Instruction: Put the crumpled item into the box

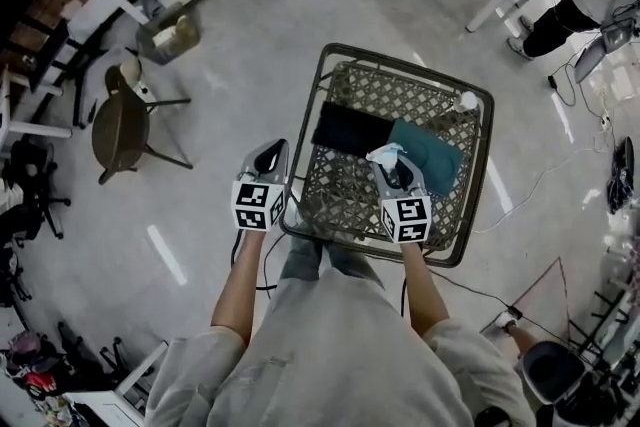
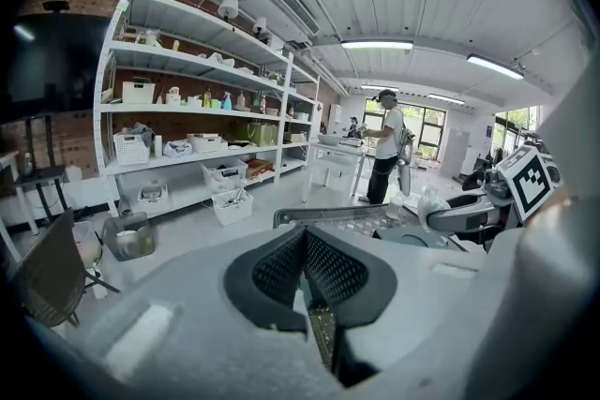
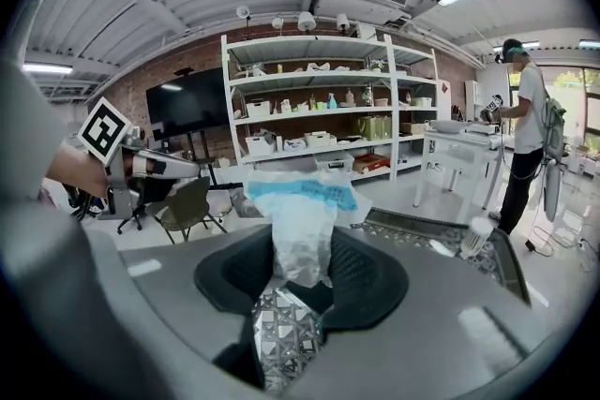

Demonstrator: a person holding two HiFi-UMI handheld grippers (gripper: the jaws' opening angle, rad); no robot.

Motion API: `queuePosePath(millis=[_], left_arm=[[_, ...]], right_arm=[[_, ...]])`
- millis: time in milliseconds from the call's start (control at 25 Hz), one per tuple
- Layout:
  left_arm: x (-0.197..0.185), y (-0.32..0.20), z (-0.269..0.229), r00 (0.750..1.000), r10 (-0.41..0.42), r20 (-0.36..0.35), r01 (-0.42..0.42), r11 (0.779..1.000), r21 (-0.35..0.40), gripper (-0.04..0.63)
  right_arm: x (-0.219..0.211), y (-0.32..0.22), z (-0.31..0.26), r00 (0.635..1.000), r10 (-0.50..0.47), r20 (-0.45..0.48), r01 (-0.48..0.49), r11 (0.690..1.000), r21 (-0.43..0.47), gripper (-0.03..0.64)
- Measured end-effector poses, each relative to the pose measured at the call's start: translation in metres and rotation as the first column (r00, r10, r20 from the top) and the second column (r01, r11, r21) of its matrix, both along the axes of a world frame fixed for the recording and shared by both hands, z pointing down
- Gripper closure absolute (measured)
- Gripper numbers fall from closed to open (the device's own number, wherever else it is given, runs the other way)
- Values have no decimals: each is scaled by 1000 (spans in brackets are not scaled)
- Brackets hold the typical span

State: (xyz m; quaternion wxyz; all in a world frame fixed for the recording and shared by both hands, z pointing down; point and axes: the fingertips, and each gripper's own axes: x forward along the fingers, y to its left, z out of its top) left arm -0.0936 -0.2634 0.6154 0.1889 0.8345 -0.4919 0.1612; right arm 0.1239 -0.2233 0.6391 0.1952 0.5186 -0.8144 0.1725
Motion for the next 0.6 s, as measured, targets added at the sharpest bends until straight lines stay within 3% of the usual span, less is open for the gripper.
queuePosePath(millis=[600], left_arm=[[2, -4, 58, 999, 24, -26, -26, 994, -105, 592]], right_arm=[[-12, 4, 53, 999, -18, -40, 14, 993, -114, 466]])
